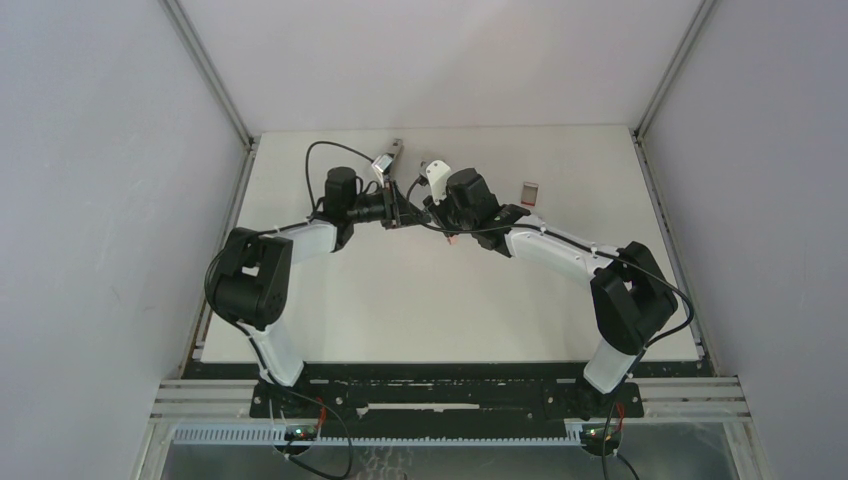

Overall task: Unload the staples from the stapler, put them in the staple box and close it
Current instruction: Unload the staple at the center of the board.

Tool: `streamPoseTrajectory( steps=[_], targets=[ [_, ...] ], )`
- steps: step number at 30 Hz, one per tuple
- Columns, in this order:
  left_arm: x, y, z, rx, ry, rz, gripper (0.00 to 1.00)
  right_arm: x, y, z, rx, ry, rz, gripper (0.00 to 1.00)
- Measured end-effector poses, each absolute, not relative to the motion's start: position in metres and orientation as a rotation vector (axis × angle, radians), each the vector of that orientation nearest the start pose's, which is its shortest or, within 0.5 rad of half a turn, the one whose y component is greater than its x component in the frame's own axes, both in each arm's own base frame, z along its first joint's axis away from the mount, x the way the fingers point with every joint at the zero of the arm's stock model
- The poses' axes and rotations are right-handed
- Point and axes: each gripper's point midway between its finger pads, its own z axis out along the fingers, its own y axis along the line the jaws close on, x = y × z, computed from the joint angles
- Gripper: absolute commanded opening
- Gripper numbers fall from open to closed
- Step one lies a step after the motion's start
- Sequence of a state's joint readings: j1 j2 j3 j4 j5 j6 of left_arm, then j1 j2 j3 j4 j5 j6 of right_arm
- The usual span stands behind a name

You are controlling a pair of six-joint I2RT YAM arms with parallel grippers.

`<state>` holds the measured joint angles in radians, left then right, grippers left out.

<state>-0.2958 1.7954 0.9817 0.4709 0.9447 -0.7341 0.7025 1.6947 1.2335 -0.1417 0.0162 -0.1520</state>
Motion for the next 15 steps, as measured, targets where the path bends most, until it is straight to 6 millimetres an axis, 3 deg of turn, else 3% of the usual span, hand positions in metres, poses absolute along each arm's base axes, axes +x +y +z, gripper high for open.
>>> streamPoseTrajectory(
  steps=[5,9,15],
  targets=[
    [0.3628,-0.2729,0.1531,0.257,2.074,-1.555,0.27,0.3736,0.3027,0.1449,-0.896,1.997,0.295,0.16],
    [0.3638,-0.2719,0.1537,0.254,2.070,-1.554,0.37,0.3732,0.3033,0.1448,-0.898,1.996,0.299,0.16],
    [0.3646,-0.2728,0.1572,0.243,2.062,-1.567,0.39,0.3733,0.3040,0.1454,-0.899,1.993,0.303,0.16]
  ],
)
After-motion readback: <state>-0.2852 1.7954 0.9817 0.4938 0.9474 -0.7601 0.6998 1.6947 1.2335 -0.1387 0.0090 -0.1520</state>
